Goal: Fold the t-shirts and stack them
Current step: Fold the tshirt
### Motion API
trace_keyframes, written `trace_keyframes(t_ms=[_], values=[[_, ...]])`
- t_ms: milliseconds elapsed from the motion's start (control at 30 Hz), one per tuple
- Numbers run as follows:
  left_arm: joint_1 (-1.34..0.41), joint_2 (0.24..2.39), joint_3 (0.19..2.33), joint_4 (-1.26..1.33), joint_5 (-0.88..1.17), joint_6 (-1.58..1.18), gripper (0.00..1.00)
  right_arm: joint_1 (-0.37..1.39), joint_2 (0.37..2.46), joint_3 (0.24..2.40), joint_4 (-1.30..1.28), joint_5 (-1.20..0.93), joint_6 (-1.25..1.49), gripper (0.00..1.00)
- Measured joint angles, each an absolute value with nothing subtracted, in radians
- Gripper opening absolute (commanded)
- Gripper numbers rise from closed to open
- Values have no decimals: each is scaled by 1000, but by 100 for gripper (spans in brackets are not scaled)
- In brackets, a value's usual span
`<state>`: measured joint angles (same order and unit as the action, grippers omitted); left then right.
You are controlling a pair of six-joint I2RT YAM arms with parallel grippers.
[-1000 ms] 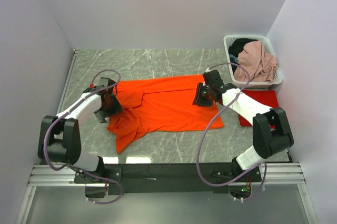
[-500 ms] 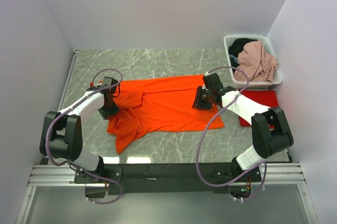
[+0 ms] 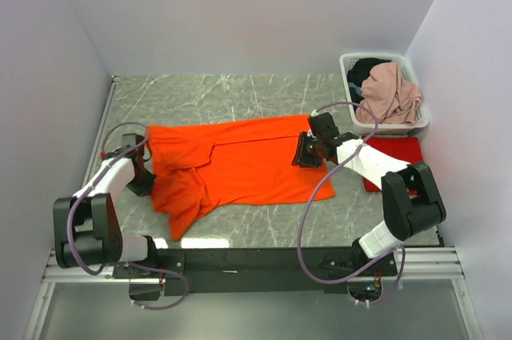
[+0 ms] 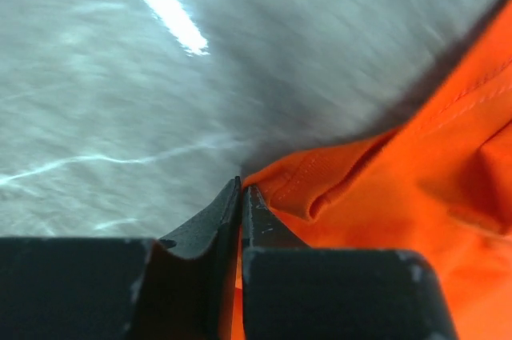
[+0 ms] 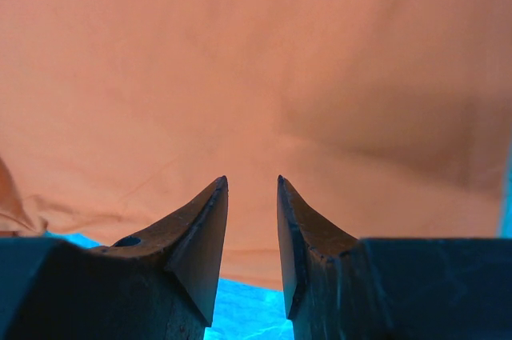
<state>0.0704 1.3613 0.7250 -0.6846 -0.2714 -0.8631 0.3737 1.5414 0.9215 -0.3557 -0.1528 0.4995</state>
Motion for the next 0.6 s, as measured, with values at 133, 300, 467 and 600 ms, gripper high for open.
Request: trace_keyframes(t_ms=[133, 300, 467, 600], values=[[172, 1317, 686, -666, -221, -860, 18, 373, 1542, 921, -351, -159, 499, 38], [220, 1347, 677, -649, -155, -855, 39, 372, 1547, 921, -351, -160, 499, 38], [297, 1302, 680, -668, -146, -849, 57, 365, 1557, 926, -353, -159, 495, 38], [376, 1267, 747, -689, -169, -826, 71, 341, 1574, 953, -353, -172, 500, 38]])
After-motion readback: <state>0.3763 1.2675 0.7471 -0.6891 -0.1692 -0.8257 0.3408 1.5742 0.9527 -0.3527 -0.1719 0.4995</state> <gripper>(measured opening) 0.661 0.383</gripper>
